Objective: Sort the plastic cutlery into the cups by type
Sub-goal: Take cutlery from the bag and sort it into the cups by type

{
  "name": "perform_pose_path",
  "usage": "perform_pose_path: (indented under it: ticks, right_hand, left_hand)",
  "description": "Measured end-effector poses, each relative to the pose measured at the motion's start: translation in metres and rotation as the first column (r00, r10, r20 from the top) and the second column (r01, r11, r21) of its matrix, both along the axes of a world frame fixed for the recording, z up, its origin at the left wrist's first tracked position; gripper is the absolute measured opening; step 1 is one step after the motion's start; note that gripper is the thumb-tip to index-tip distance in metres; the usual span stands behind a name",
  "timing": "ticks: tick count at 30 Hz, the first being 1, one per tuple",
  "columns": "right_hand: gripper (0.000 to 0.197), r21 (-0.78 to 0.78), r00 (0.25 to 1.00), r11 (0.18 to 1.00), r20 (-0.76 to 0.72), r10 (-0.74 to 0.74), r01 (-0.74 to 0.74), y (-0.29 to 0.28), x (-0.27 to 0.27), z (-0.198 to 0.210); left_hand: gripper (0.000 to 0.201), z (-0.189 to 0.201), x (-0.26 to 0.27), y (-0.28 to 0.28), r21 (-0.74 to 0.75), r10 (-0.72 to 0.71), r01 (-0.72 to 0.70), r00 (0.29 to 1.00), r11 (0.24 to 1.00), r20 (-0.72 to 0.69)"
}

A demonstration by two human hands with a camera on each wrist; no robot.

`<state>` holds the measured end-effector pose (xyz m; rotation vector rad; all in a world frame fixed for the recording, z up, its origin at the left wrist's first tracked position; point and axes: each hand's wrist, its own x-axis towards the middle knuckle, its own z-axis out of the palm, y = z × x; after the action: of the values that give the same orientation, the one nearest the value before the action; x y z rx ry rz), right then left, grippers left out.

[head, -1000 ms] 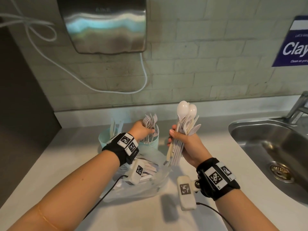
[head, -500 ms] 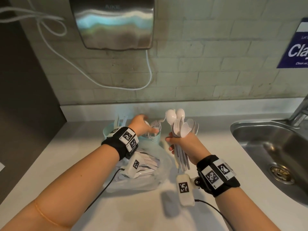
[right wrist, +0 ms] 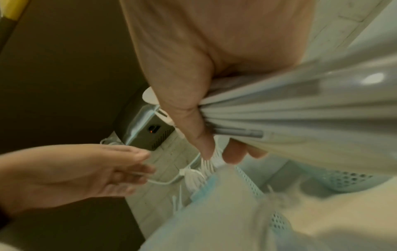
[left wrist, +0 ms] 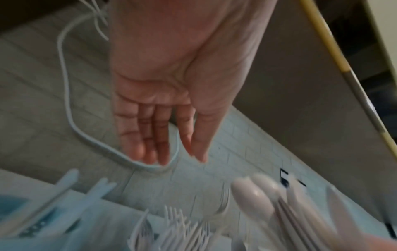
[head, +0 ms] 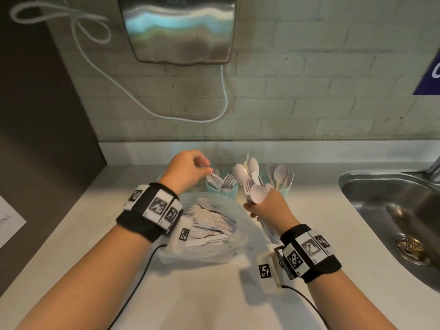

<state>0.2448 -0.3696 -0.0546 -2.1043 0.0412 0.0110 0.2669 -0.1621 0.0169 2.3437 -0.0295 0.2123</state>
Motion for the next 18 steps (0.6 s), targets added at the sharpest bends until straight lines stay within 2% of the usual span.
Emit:
perform_pose_path:
  ticks: [2, 4, 6, 9, 11, 14, 16, 18]
  right_hand:
    - [0.039, -0.107, 0.999, 0.994, -0.015, 0.031, -0.032, 0.003, -0.004, -0.005]
    - [0.040, -0.206, 0.997, 0.975, -0.019, 0.080, -0.082, 0.009, -0.009, -0.006]
    - [0.039, -0.365, 0.987, 0.918, -0.017, 0.157, -0.153, 0.016, -0.015, -0.006]
    - [0.038, -0.524, 0.973, 0.823, -0.047, 0.227, -0.217, 0.027, -0.019, -0.012]
    - [0.038, -0.574, 0.969, 0.783, -0.086, 0.232, -0.238, 0.031, -0.020, -0.018]
    - [0.036, -0.602, 0.969, 0.760, -0.132, 0.210, -0.247, 0.032, -0.024, -0.022]
    - [0.038, -0.589, 0.969, 0.770, -0.156, 0.189, -0.245, 0.029, -0.027, -0.022]
    - [0.037, -0.566, 0.970, 0.789, -0.167, 0.174, -0.239, 0.024, -0.028, -0.021]
  left_hand:
    - [0.010, -0.006, -0.023, 0.014, 0.097, 0.028, -0.016, 0.992, 0.995, -0.122]
    - [0.006, -0.023, -0.042, 0.024, 0.278, 0.096, -0.024, 0.964, 0.960, -0.249]
    - [0.026, -0.044, -0.052, 0.029, 0.356, 0.130, 0.001, 0.930, 0.934, -0.343]
    - [0.071, -0.065, -0.059, 0.032, 0.335, 0.090, 0.068, 0.896, 0.940, -0.434]
    - [0.086, -0.073, -0.061, 0.033, 0.399, 0.100, 0.106, 0.881, 0.911, -0.463]
    - [0.096, -0.081, -0.065, 0.034, 0.484, 0.117, 0.163, 0.859, 0.860, -0.498]
    - [0.096, -0.085, -0.068, 0.034, 0.477, 0.103, 0.185, 0.850, 0.859, -0.516]
    - [0.087, -0.087, -0.069, 0.032, 0.449, 0.064, 0.204, 0.856, 0.870, -0.514]
